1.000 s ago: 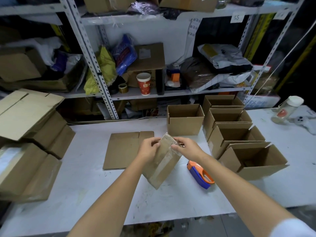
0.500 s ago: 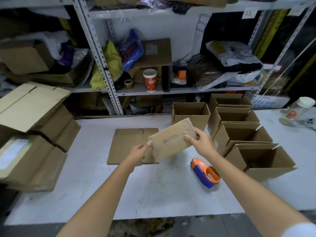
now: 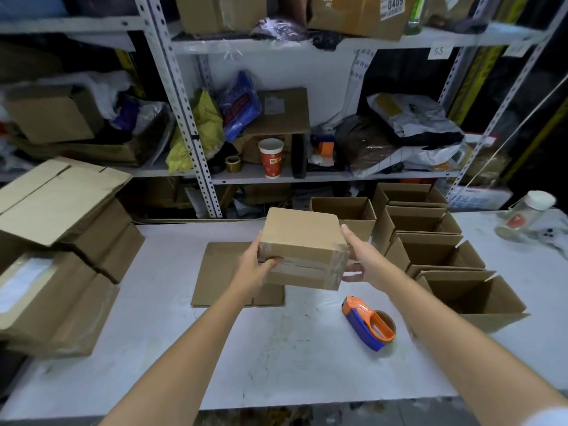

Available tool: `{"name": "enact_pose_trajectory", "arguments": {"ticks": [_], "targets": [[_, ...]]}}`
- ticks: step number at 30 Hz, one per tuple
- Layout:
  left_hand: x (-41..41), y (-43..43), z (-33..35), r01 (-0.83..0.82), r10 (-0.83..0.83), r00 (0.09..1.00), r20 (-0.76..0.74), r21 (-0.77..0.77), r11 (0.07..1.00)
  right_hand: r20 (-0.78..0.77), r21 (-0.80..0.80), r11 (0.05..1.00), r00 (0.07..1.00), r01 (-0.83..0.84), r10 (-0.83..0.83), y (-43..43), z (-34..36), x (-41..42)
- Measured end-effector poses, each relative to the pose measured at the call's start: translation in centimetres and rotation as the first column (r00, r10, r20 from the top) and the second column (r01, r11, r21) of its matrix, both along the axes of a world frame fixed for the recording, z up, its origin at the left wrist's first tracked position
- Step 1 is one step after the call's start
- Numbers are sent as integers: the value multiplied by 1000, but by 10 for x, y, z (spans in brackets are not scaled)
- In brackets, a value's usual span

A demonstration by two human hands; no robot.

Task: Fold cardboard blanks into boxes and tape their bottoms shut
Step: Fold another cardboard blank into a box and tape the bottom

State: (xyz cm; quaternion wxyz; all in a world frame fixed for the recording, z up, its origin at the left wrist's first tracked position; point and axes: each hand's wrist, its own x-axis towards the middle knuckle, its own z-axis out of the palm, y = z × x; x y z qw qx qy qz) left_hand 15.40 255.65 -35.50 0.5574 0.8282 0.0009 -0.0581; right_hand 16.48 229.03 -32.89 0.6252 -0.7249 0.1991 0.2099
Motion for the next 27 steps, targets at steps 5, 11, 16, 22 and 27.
{"name": "enact_pose_trajectory", "arguments": {"ticks": [5, 11, 16, 22, 27], "targets": [[-4, -5, -1, 63, -64, 998, 24, 33, 997, -129, -84, 996, 992, -14, 3, -1, 1, 10], [-10, 2, 15, 129, -124, 986, -115, 39, 991, 8, -49, 997, 998, 64, -64, -1, -17, -4], [-4, -4, 27, -74, 73, 979, -193, -1, 997, 362, -68, 996, 932, 52, -24, 7, -15, -26], [-5, -21, 23, -111, 88, 979, -183, -120, 987, 470, -78, 994, 882, 81, -35, 20, -33, -49], [-8, -27, 12, -75, 64, 991, -116, -95, 993, 390, -93, 994, 921, 64, -23, 9, -23, -51]]}}
